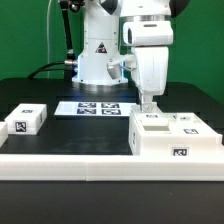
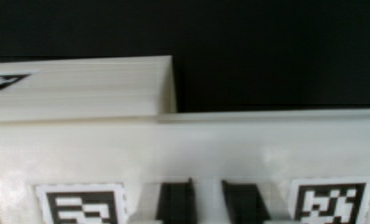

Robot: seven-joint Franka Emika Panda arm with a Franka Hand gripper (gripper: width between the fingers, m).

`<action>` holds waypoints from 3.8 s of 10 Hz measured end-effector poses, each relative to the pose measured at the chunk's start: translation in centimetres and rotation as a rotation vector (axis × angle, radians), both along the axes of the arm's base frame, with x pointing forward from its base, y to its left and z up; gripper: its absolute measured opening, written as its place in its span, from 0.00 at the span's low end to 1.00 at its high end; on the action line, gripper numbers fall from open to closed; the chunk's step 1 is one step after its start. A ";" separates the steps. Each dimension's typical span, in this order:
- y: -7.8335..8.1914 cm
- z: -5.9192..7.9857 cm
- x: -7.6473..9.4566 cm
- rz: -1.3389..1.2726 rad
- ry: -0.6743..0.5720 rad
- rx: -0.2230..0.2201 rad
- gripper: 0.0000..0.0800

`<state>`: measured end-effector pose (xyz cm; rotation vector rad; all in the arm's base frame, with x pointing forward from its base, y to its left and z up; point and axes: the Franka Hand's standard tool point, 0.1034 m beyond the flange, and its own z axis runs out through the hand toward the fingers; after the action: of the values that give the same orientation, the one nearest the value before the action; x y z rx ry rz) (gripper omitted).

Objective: Assemble cabinet

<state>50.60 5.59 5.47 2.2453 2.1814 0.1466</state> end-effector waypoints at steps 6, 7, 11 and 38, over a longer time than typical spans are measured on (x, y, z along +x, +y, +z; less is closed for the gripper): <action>-0.1 0.0 0.2 0.004 0.000 -0.001 0.09; 0.0 0.0 0.3 0.003 0.001 -0.001 0.09; 0.0 0.2 3.6 -0.003 0.015 -0.001 0.09; -0.3 3.3 1.7 -0.417 -0.007 0.018 1.00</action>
Offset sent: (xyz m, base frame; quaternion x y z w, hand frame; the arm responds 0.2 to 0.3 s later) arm 0.0000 0.0000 0.0000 0.0000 0.0000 0.0000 1.0000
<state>52.28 5.28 8.73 2.6380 1.6623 0.1672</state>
